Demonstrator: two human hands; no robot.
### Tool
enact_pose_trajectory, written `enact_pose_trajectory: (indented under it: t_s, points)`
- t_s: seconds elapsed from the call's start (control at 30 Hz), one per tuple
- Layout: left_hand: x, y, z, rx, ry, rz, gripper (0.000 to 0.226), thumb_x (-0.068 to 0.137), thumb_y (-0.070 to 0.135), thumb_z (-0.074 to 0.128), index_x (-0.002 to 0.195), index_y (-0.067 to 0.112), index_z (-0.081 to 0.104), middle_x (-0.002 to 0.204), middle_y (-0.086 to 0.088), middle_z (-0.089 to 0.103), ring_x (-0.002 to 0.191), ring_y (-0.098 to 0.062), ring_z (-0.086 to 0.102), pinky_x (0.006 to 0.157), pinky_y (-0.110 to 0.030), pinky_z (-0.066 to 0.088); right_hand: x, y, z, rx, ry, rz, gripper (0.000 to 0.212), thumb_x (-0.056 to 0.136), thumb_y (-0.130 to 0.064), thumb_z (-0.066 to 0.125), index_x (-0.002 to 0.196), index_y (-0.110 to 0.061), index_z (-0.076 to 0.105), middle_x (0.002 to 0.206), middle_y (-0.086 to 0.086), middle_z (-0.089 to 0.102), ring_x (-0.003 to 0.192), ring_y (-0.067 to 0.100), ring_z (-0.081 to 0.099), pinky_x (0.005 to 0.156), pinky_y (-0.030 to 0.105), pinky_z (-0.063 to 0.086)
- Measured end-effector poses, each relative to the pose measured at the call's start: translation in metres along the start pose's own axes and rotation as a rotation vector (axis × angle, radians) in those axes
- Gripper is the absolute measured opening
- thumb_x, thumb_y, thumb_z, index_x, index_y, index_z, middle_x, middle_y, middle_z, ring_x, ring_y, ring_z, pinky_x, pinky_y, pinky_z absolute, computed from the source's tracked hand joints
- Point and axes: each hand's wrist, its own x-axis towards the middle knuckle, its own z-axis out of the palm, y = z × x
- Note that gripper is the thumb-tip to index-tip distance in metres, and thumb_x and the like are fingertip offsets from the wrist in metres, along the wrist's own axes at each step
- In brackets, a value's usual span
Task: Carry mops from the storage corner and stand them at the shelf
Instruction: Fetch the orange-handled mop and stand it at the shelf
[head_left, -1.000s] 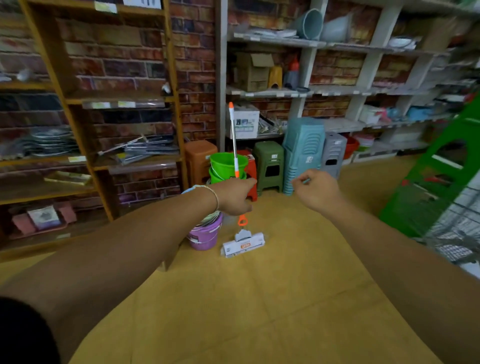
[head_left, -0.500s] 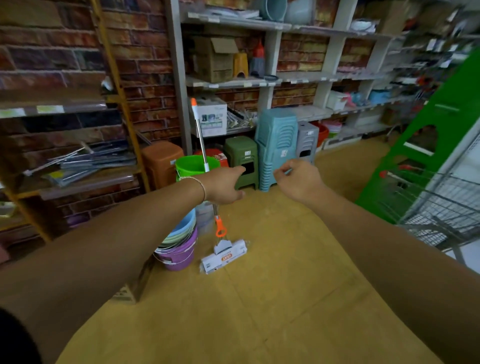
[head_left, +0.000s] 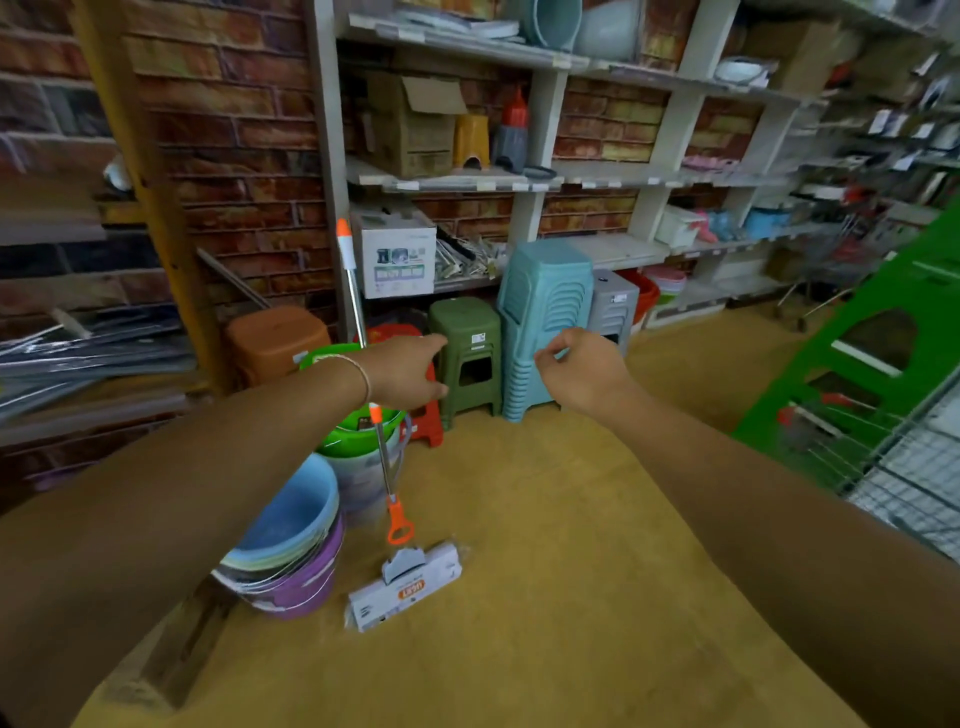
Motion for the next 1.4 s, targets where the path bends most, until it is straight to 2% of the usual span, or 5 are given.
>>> enact_pose_trajectory:
  t_s: [0.5, 0.73, 0.83, 1.1, 1.4]
  points:
    - [0.161, -0.087, -0.015, -0.004, 0.0, -0.114, 0.076, 0.095, 0.038, 0.058, 0.153, 0.006, 0.02, 0.156, -0.013, 0.033, 0.142, -0.027, 0.033, 0.111, -0.031, 0.032, 0.196, 0.005, 0.058, 0.009, -0.052, -0.072, 0.03, 0.096, -0.036, 0.056, 0.116, -0.015, 0.065, 0.105, 0.003, 0.069, 0.09, 0.02, 0.062, 0.074, 0.026, 0.044]
    - [0.246, -0.161, -0.024, -0.051, -0.015, -0.206, 0.066, 0.095, 0.036, 0.057, 0.147, 0.005, 0.031, 0.15, -0.015, 0.04, 0.134, -0.031, 0.043, 0.103, -0.029, 0.038, 0.299, -0.008, 0.11, 0.024, -0.095, -0.058, 0.024, 0.094, -0.034, 0.056, 0.107, -0.017, 0.067, 0.088, 0.001, 0.067, 0.081, 0.02, 0.062, 0.072, 0.025, 0.045]
    - [0.28, -0.201, -0.039, -0.063, -0.017, -0.249, 0.047, 0.093, 0.036, 0.06, 0.129, 0.008, 0.049, 0.13, -0.015, 0.056, 0.117, -0.032, 0.055, 0.082, -0.026, 0.04, 0.347, -0.027, 0.125, 0.014, -0.114, -0.058, 0.023, 0.094, -0.032, 0.056, 0.106, -0.015, 0.068, 0.083, 0.001, 0.067, 0.082, 0.021, 0.064, 0.076, 0.028, 0.05]
    - [0.324, -0.293, -0.05, -0.113, 0.032, -0.327, 0.013, 0.092, 0.032, 0.062, 0.09, 0.02, 0.056, 0.102, -0.01, 0.062, 0.088, -0.026, 0.056, 0.071, -0.03, 0.041, 0.435, -0.074, 0.193, -0.015, -0.218, -0.122, 0.025, 0.095, -0.033, 0.055, 0.1, -0.015, 0.071, 0.094, 0.005, 0.071, 0.093, 0.025, 0.066, 0.082, 0.03, 0.052]
    - [0.341, -0.345, -0.027, -0.193, 0.027, -0.57, 0.058, 0.098, 0.036, 0.052, 0.147, 0.01, 0.035, 0.152, -0.013, 0.039, 0.138, -0.028, 0.037, 0.107, -0.026, 0.031, 0.503, -0.118, 0.288, 0.003, -0.39, -0.261, 0.022, 0.091, -0.033, 0.059, 0.092, -0.016, 0.072, 0.098, 0.006, 0.074, 0.098, 0.027, 0.067, 0.084, 0.031, 0.05]
